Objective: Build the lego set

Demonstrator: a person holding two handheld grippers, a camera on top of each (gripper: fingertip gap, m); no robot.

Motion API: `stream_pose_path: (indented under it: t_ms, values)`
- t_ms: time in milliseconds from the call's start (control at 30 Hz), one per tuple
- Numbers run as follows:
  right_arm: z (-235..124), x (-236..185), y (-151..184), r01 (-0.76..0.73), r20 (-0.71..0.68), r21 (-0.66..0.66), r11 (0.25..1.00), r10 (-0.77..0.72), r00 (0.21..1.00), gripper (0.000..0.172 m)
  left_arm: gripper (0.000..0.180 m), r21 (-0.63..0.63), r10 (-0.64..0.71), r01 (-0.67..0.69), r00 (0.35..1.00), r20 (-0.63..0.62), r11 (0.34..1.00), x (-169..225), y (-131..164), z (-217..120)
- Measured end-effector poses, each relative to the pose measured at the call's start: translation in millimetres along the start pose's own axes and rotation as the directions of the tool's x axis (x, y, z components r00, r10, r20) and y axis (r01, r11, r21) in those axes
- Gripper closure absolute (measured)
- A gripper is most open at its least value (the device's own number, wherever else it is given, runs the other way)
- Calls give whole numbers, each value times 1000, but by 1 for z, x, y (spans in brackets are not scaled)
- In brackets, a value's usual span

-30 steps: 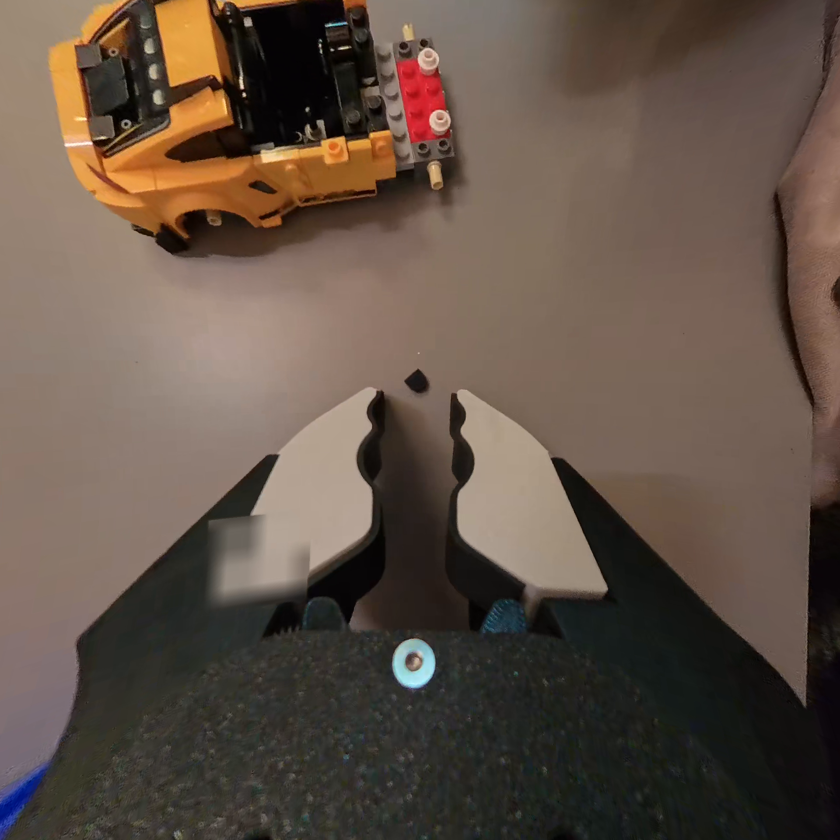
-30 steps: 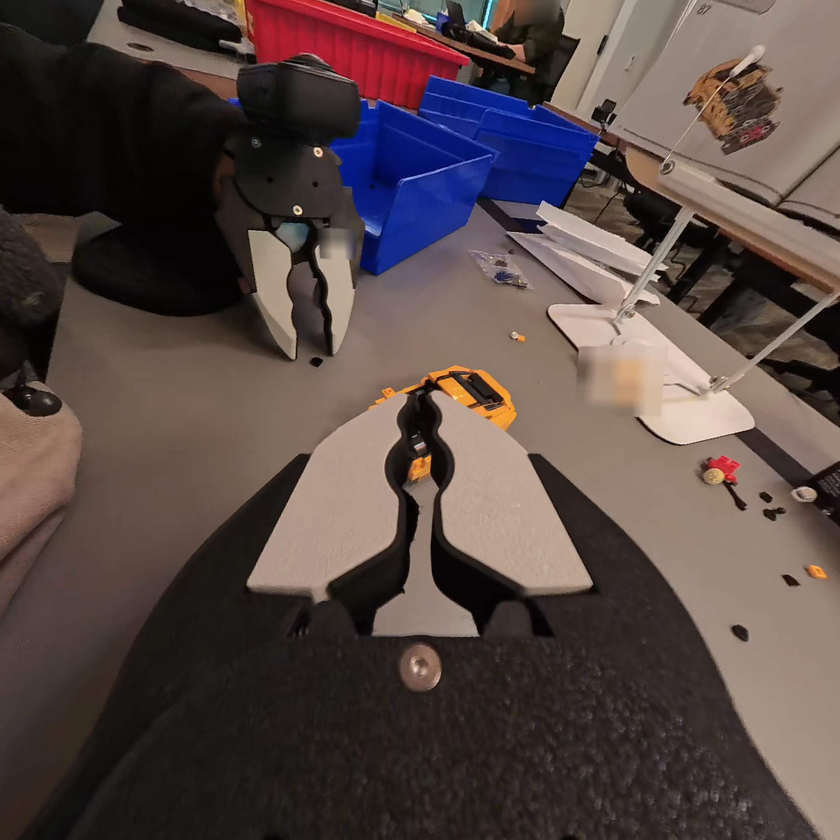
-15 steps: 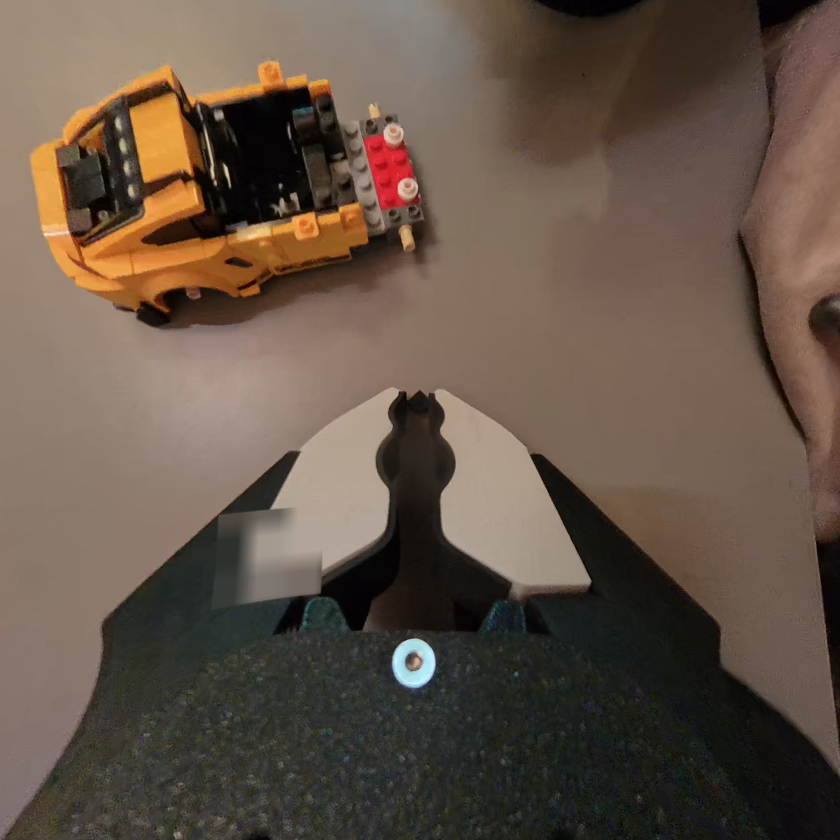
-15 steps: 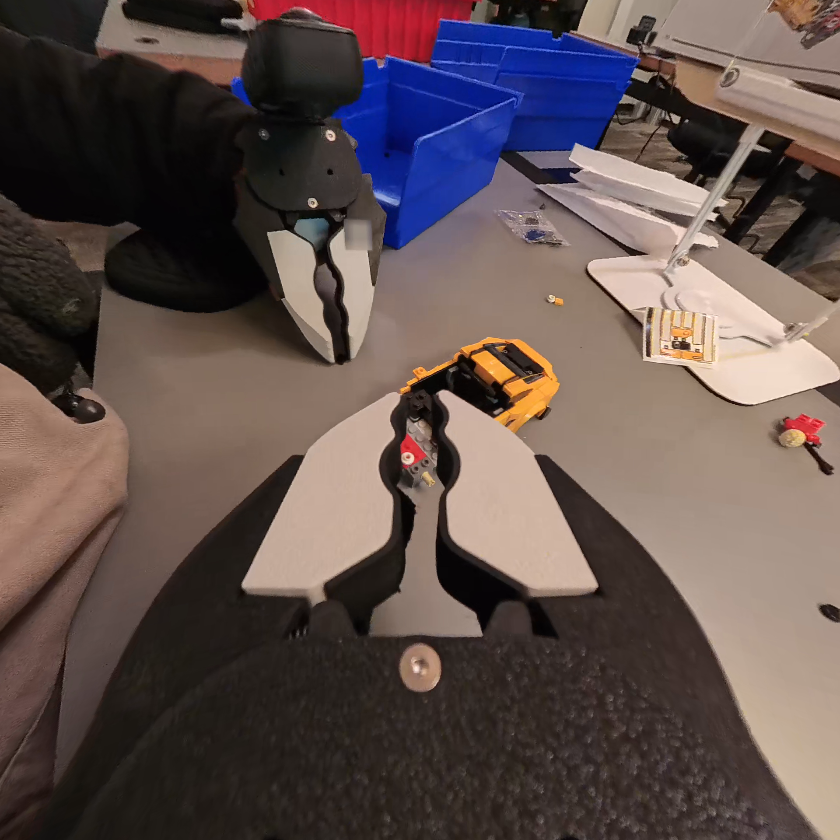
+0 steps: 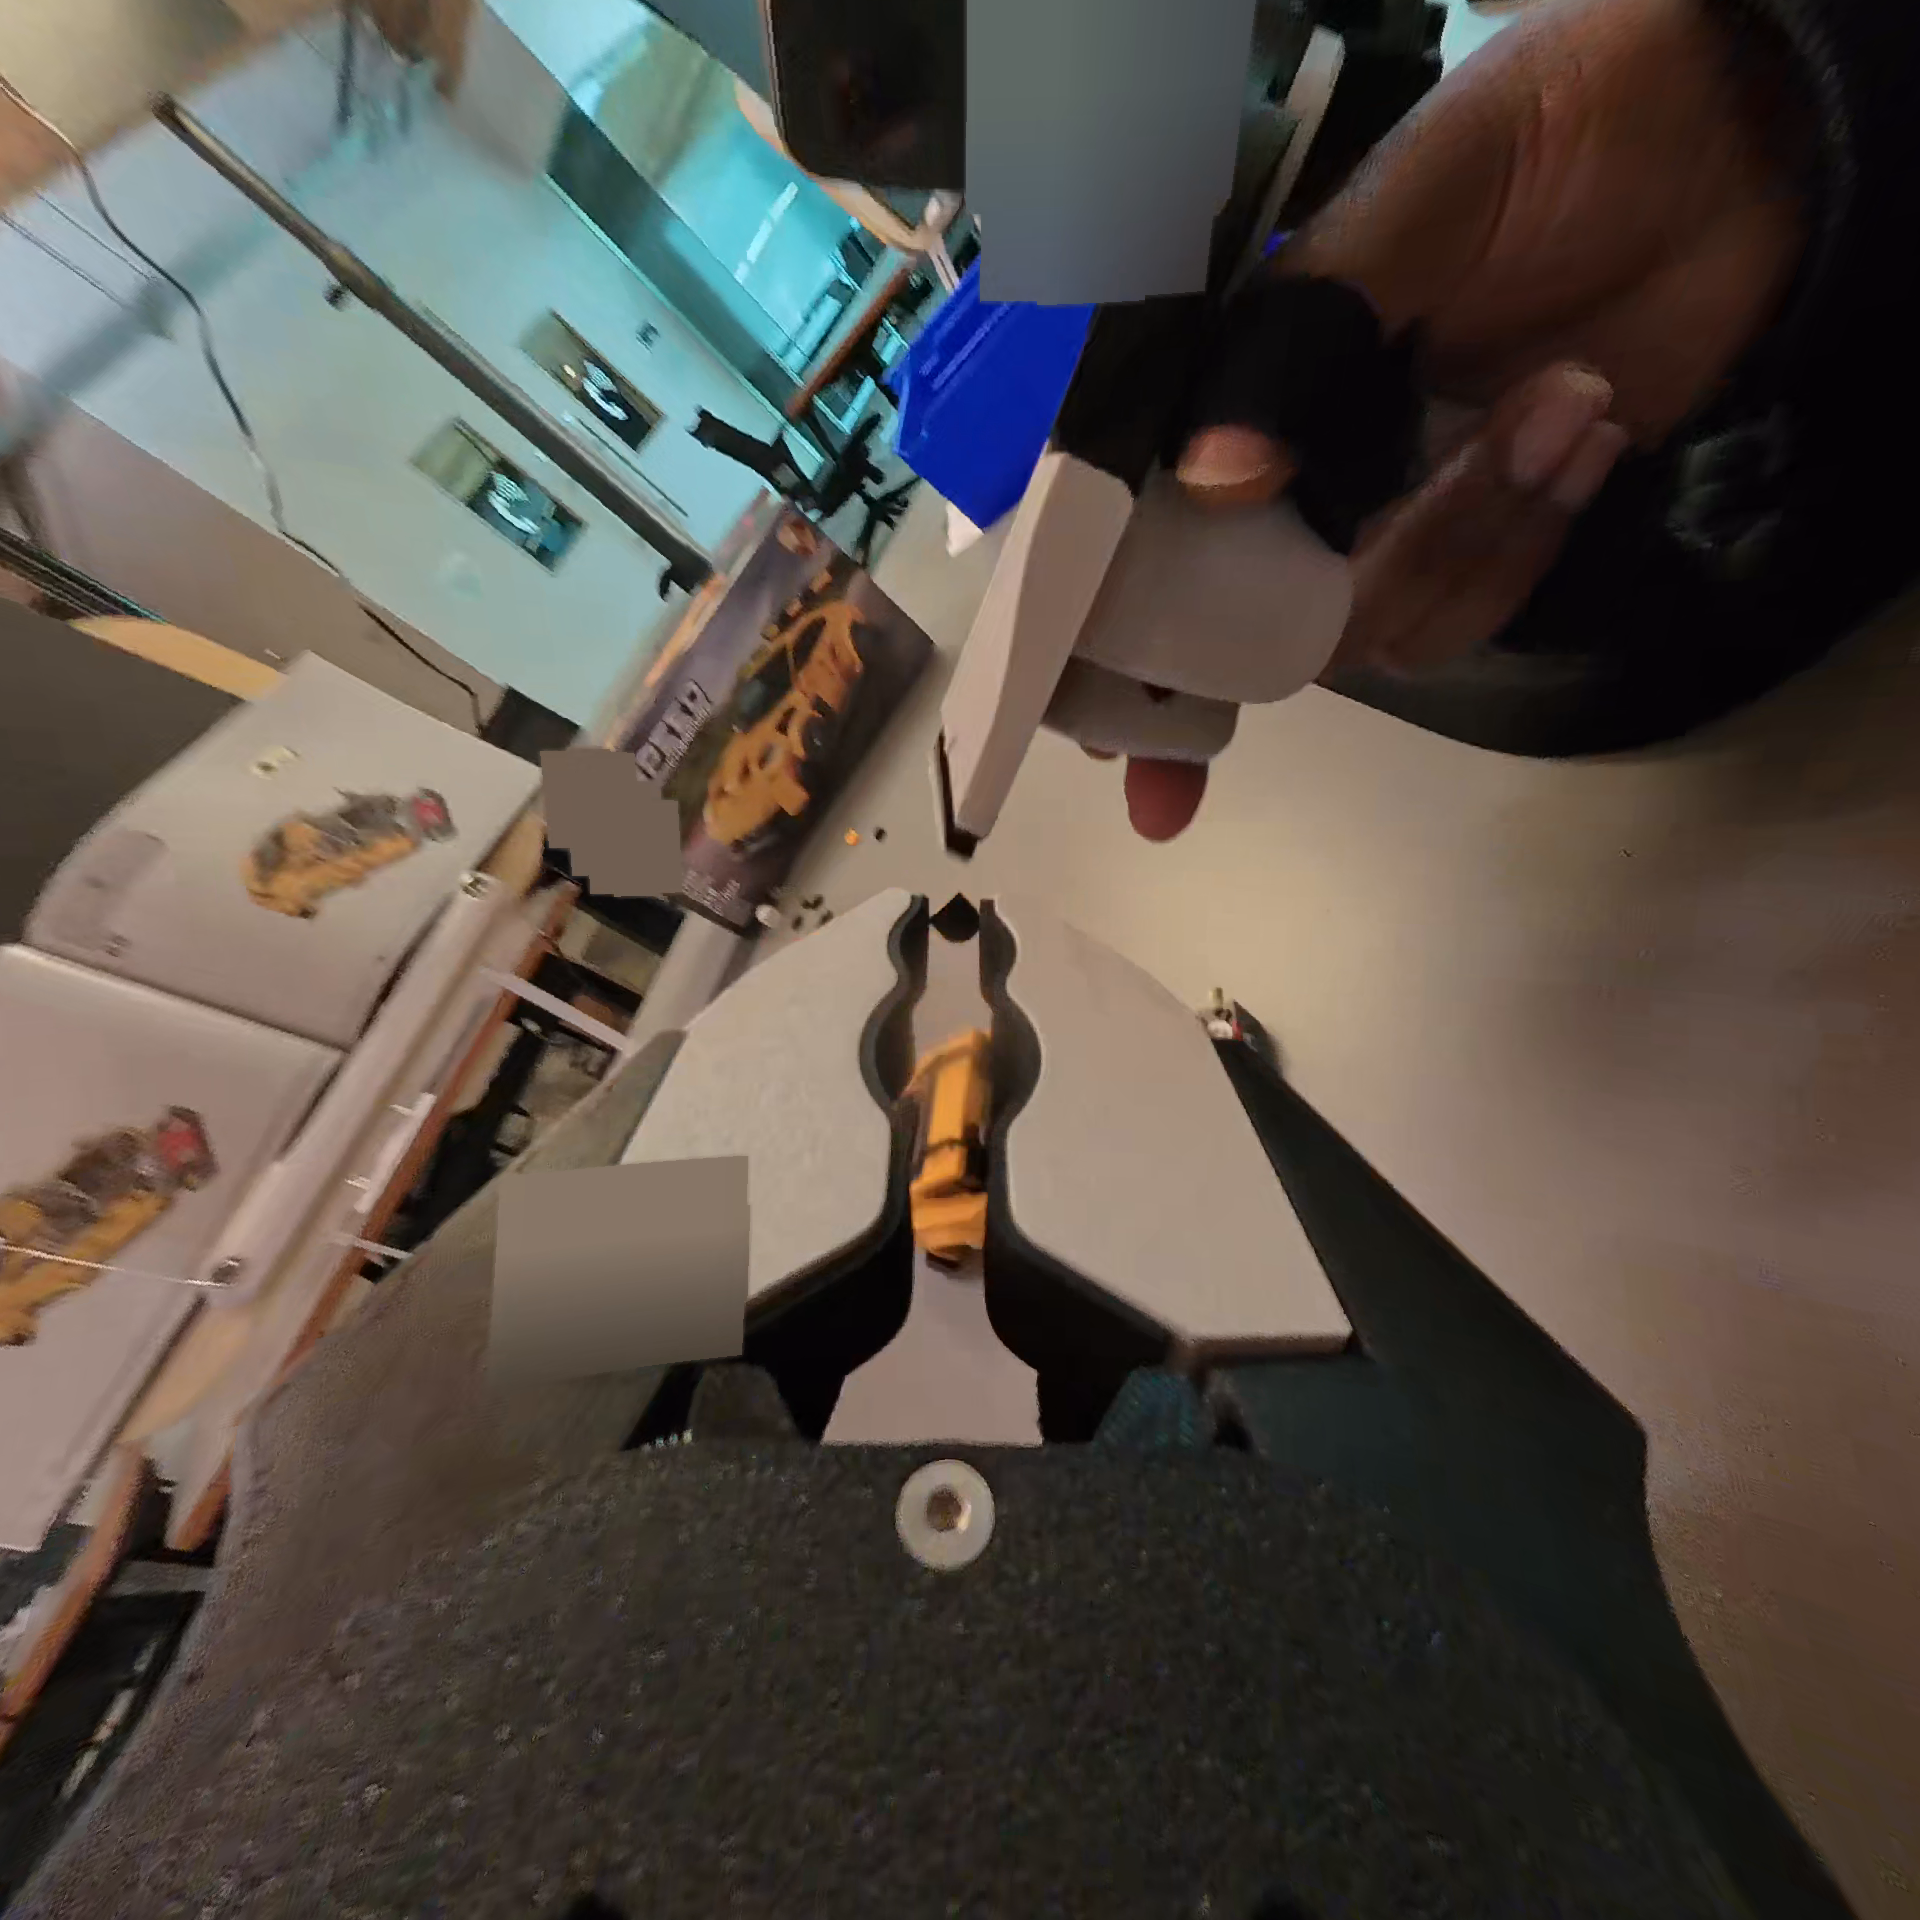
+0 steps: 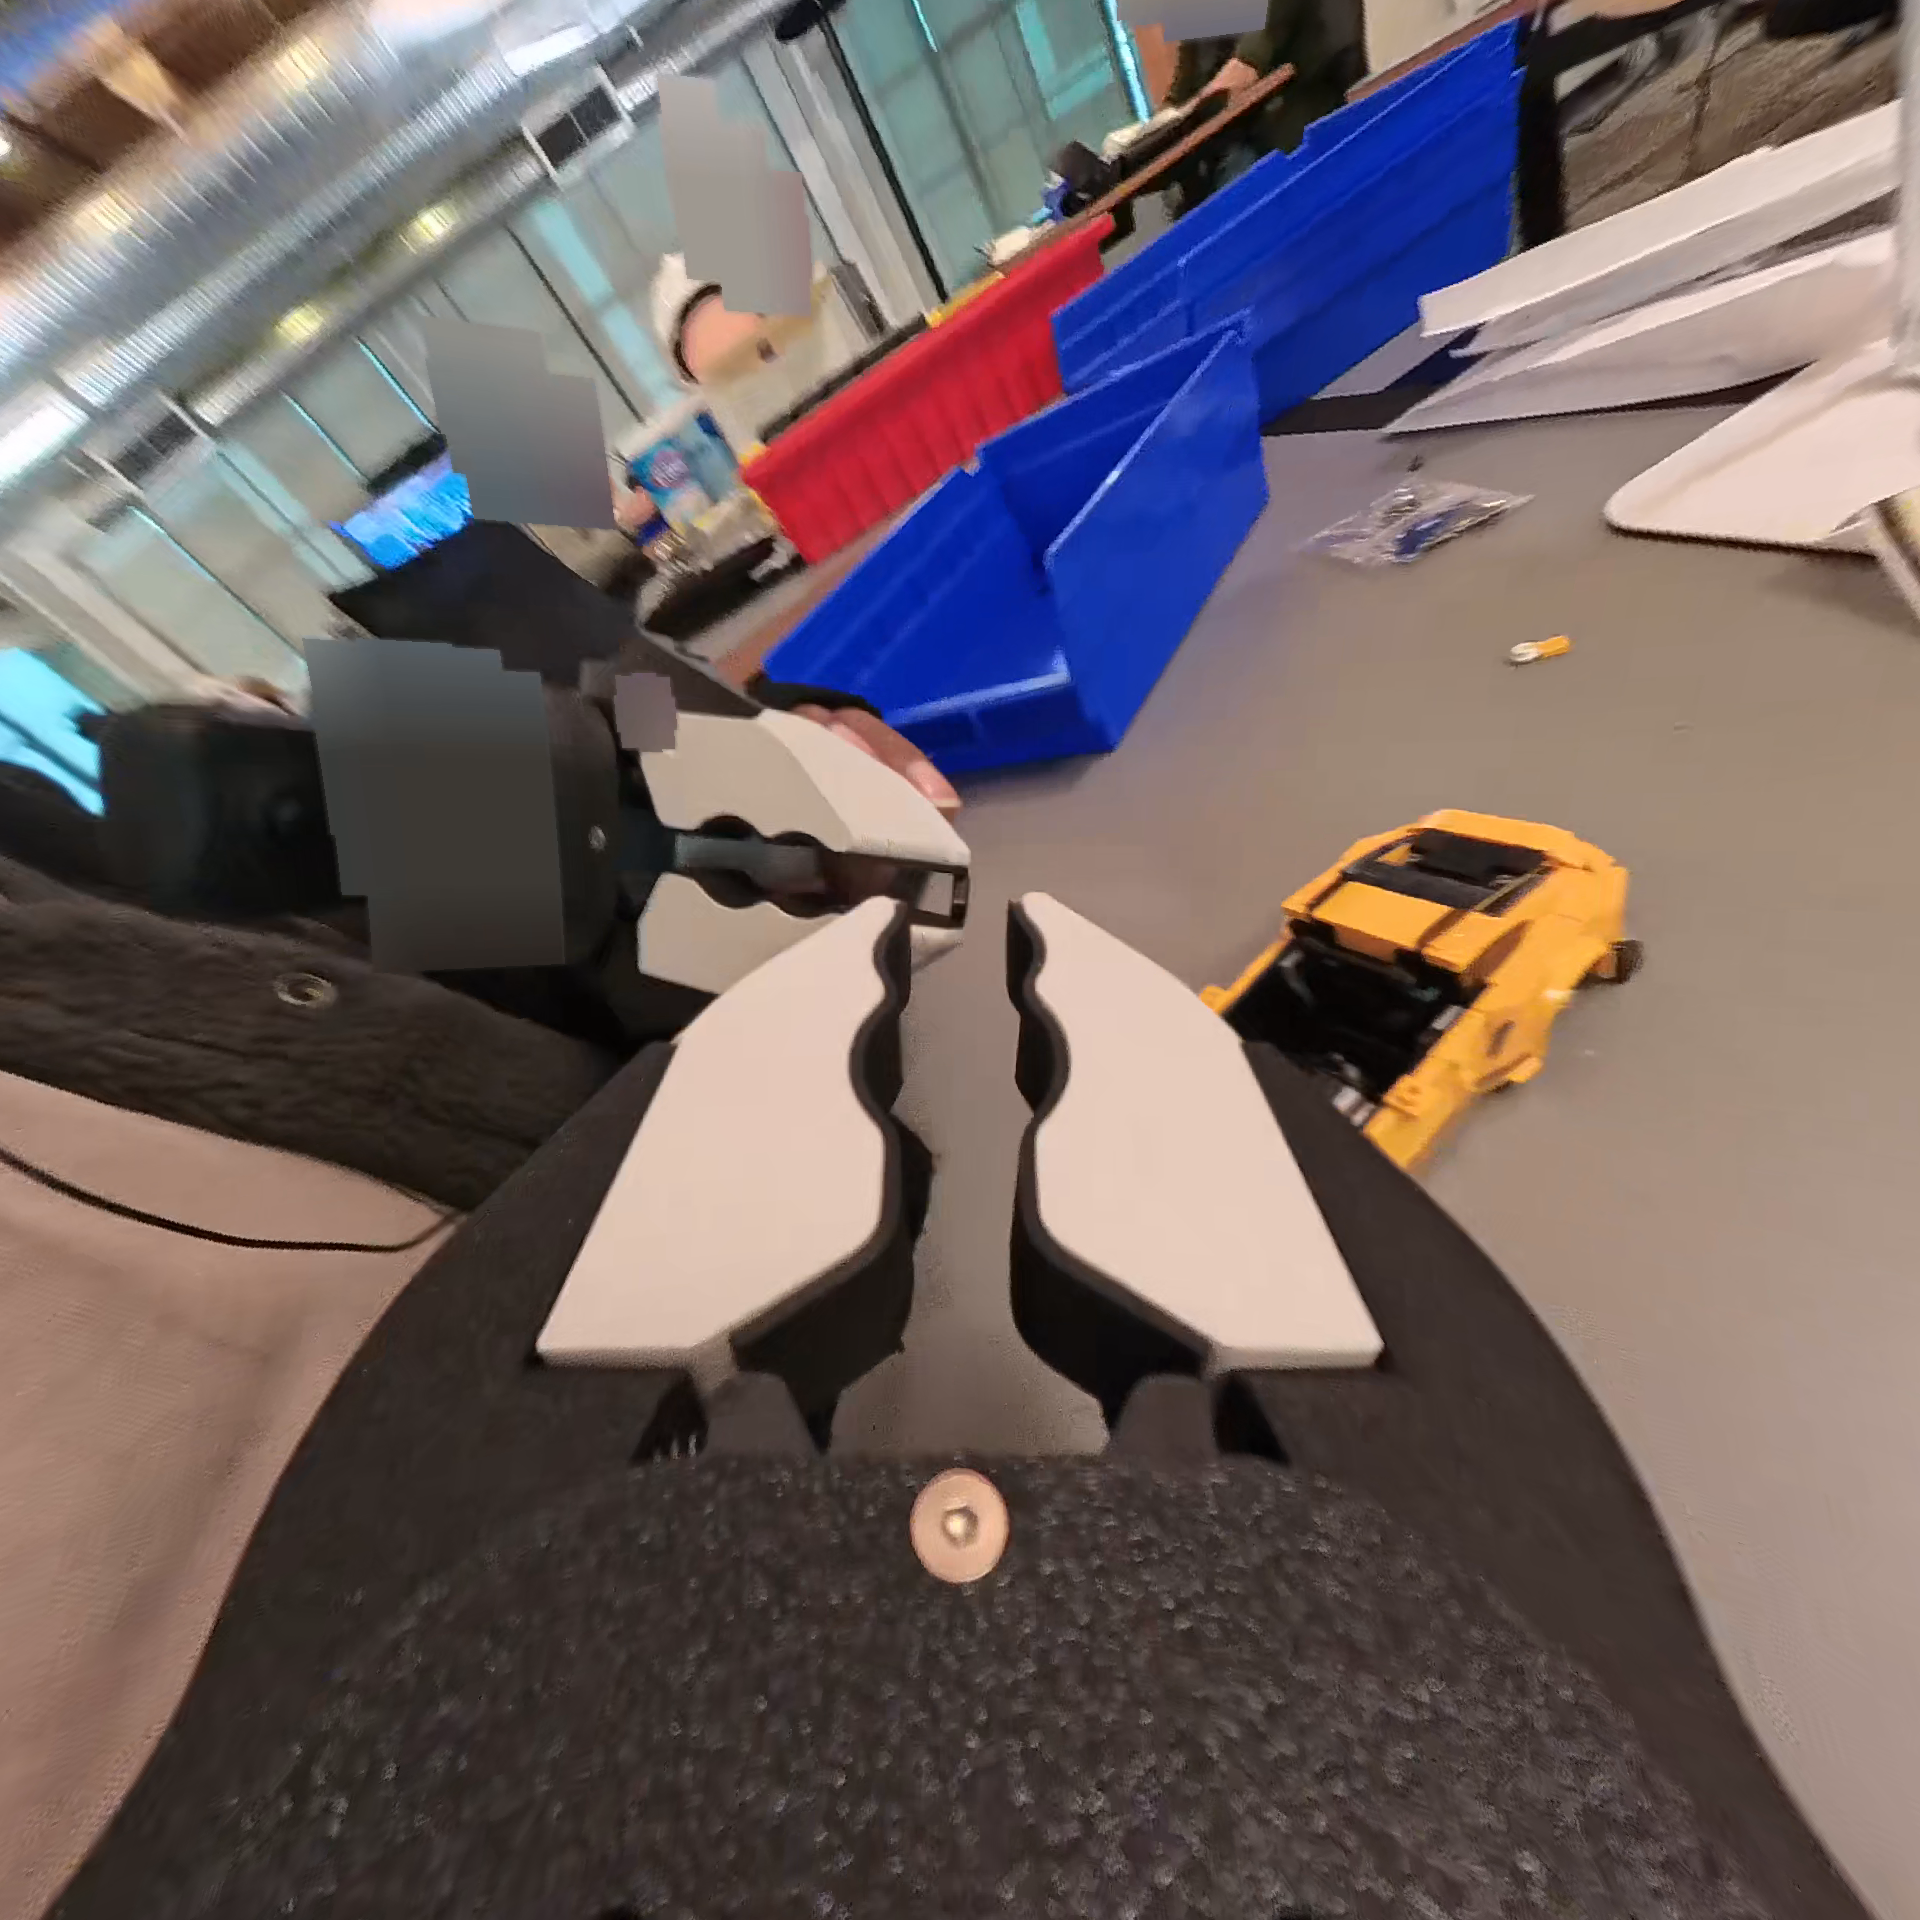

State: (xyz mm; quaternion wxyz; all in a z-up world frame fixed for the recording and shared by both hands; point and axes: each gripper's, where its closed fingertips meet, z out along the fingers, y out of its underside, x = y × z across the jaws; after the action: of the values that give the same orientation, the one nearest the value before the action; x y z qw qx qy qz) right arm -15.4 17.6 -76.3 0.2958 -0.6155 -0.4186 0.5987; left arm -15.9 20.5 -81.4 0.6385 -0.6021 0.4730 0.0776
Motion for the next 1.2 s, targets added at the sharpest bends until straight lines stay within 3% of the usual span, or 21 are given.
stream_pose_path:
  t_ms: [400,467,533,600,700,767,867,1033,1200]
  values:
    - [1,-10,0,-133,114,-10,991,133,985,169,172,52,80,-83,995,64,995,1,-16,0]
    - [-1,-10,2,-103,137,-64,993,111,984,169,171,67,33,-34,999,20,997,4,-16,0]
    - [-6,-12,5,-17,176,-163,986,46,983,169,168,92,-99,107,992,-83,990,9,-17,-2]
    - [-12,-11,7,103,202,-261,960,-50,978,169,167,77,-276,299,937,-215,951,13,-17,-3]
    - [-18,-19,8,229,282,-380,896,-124,952,169,167,29,-491,544,777,-393,838,17,-22,-7]
    - [-19,-23,12,289,323,-438,851,-151,934,169,167,-1,-564,639,678,-472,769,18,-27,-8]
    - [-18,-25,15,334,360,-478,812,-166,918,169,173,-49,-602,693,587,-541,719,23,-31,-10]
    - [-15,-22,20,357,368,-505,786,-178,913,169,177,-112,-642,721,523,-561,684,28,-26,-8]
    - [-10,-15,20,366,335,-503,783,-214,917,169,178,-153,-713,788,433,-552,596,26,-18,-5]
